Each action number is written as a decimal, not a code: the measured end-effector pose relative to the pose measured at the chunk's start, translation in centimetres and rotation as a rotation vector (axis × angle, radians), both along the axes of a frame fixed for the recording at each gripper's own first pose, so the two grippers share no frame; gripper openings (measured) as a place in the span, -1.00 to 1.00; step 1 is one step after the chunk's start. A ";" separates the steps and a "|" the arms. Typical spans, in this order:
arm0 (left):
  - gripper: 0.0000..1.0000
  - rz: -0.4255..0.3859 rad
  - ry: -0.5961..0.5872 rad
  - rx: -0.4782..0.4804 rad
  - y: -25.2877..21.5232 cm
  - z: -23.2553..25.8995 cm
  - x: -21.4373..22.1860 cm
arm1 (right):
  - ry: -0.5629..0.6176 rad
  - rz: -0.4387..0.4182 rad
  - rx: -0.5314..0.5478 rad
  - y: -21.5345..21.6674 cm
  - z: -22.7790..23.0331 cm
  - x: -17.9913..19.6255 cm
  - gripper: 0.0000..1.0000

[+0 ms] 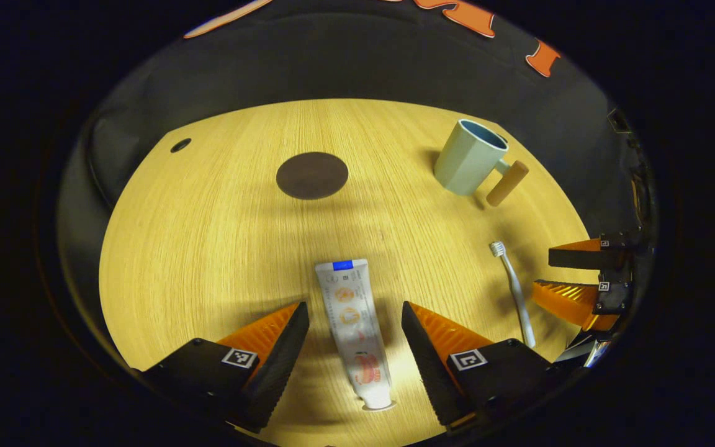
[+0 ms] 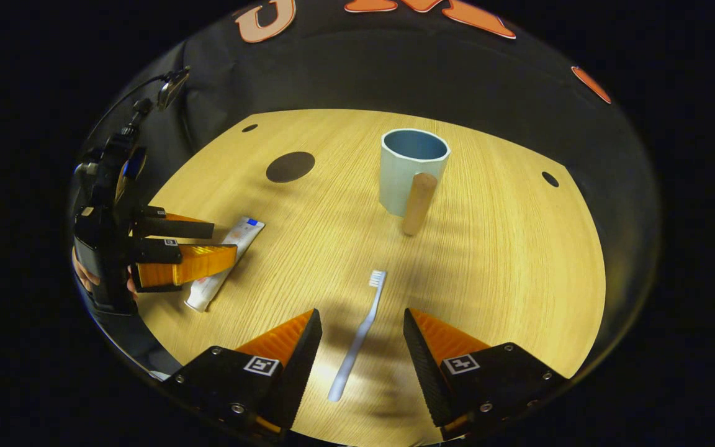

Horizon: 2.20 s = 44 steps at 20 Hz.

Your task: Put the toothbrush and toothpaste on the desktop into the cup, then pick up the cup and place it on the coaster on the desktop.

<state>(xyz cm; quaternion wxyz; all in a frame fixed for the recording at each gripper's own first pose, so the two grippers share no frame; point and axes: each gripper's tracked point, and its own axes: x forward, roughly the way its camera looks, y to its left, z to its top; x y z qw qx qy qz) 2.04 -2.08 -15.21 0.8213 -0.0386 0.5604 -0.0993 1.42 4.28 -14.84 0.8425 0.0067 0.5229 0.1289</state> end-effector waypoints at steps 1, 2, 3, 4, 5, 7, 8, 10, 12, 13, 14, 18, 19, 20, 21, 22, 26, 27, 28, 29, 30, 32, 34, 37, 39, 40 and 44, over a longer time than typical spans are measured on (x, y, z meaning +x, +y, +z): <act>0.94 -0.003 0.021 0.009 -0.1 -0.1 0.0 | 0.016 -0.002 -0.002 0.0 -0.1 -0.1 0.61; 0.93 -0.006 0.035 0.021 -0.1 -0.2 0.2 | 0.034 0.000 -0.006 0.0 -0.3 -0.3 0.62; 0.94 -0.005 0.058 0.024 -0.3 -0.2 -0.1 | 0.052 0.001 -0.013 -0.1 -0.3 -0.5 0.61; 0.82 -0.008 0.080 0.039 -0.5 -0.3 -0.4 | 0.066 0.003 -0.019 -0.2 -0.5 -0.6 0.61; 0.78 -0.011 0.094 0.055 -0.7 -0.2 -0.5 | 0.077 0.004 -0.023 -0.2 -0.7 -0.6 0.62; 0.48 -0.003 0.115 0.079 -1.1 0.0 -0.3 | 0.096 0.006 -0.027 -0.1 -1.1 -0.7 0.62; 0.33 0.003 0.125 0.089 -1.4 -0.1 -0.4 | 0.106 0.009 -0.029 -0.1 -1.3 -0.7 0.62; 0.11 0.006 0.134 0.103 -1.6 -0.3 -0.5 | 0.120 0.017 -0.036 0.1 -1.6 -0.8 0.62; -0.03 0.005 0.122 0.091 -1.4 0.2 -0.4 | 0.129 0.026 -0.042 0.4 -1.9 -0.9 0.62; -0.19 0.002 0.122 0.083 -1.4 0.4 -0.4 | 0.133 0.028 -0.045 0.4 -2.2 -1.0 0.62; -0.30 0.004 0.115 0.073 -1.7 0.2 -0.1 | 0.137 0.029 -0.047 0.4 -2.3 -0.9 0.62; -0.61 0.015 0.101 0.040 -0.8 1.3 -0.8 | 0.156 0.027 -0.055 0.3 -2.9 -0.9 0.62; -0.60 0.021 0.097 0.041 -0.7 1.4 -1.1 | 0.162 0.026 -0.057 0.4 -3.2 -1.1 0.62; -0.60 0.029 0.092 0.045 -0.4 1.7 -1.0 | 0.184 0.023 -0.038 0.7 -3.3 -1.5 0.62; -0.60 0.033 0.085 0.047 -0.2 1.9 -0.8 | 0.218 0.010 -0.005 1.3 -3.2 -2.1 0.39; -0.61 0.036 0.082 0.046 0.0 2.0 -0.5 | 0.212 -0.005 -0.003 1.3 -3.0 -2.1 0.28; -0.61 0.048 0.067 0.038 0.3 2.8 1.2 | 0.216 -0.032 -0.026 0.0 -3.5 -1.2 -0.12; -0.61 0.053 0.063 0.037 0.4 3.0 1.9 | 0.217 -0.025 0.002 0.4 -3.5 -1.2 -0.42; -0.61 0.054 0.059 0.035 0.4 3.2 2.6 | 0.205 -0.029 0.032 0.5 -3.5 -0.9 -0.55; -0.61 0.060 0.055 0.034 0.5 3.3 3.4 | 0.198 -0.040 0.048 0.7 -3.4 -0.8 -0.72; -0.61 0.064 0.052 0.031 0.6 3.5 4.3 | 0.187 -0.048 0.057 0.6 -3.5 -0.6 -0.79; -0.60 0.072 0.039 0.026 0.7 3.2 3.3 | 0.168 -0.056 0.068 0.2 -3.4 -0.5 -0.87; -0.61 0.085 0.022 0.008 1.0 3.3 4.2 | 0.131 -0.064 0.086 0.2 -3.0 -0.2 -0.89; -0.61 0.104 0.008 -0.024 1.5 3.6 3.4 | 0.059 -0.082 0.149 -0.2 -0.9 0.6 -0.89; -0.61 0.111 -0.015 -0.023 1.9 4.2 3.3 | 0.023 -0.090 0.169 -0.2 -0.5 0.6 -0.89; -0.61 0.112 -0.029 -0.022 1.9 4.7 3.4 | 0.003 -0.094 0.181 -0.3 -0.2 0.7 -0.89; -0.61 0.118 -0.080 -0.020 1.8 5.3 3.8 | -0.079 -0.085 0.215 -0.8 1.1 1.3 -0.89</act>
